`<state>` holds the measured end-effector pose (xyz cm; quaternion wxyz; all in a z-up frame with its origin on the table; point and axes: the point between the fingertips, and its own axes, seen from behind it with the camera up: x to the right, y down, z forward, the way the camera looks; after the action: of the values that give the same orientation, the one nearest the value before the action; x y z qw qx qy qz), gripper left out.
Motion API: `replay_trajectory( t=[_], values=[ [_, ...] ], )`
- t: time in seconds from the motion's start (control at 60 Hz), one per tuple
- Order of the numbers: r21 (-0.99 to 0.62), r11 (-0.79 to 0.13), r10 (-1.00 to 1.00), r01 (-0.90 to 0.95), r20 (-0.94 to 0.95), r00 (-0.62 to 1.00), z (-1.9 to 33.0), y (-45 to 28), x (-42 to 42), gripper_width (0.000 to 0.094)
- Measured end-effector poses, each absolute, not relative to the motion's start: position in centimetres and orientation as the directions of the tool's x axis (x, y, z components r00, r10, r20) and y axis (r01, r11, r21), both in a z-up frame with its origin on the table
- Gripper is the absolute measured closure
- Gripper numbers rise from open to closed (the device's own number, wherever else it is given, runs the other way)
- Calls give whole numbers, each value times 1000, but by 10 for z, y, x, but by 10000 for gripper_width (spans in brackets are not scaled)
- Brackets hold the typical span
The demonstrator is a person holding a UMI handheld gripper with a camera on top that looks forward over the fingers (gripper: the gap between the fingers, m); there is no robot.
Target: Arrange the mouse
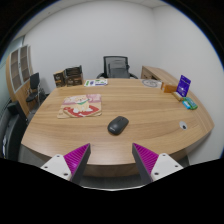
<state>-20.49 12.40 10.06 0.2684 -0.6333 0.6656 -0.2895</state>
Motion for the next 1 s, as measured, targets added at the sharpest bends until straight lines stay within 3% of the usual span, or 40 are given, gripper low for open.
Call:
replay_trajectory(
  t=[0.7,1.0],
  values=[
    [-727,36,-993,-686,50,-105,3,102,-74,67],
    [-718,59,-992,-694,34,-120,-15,97,-40,60]
  ],
)
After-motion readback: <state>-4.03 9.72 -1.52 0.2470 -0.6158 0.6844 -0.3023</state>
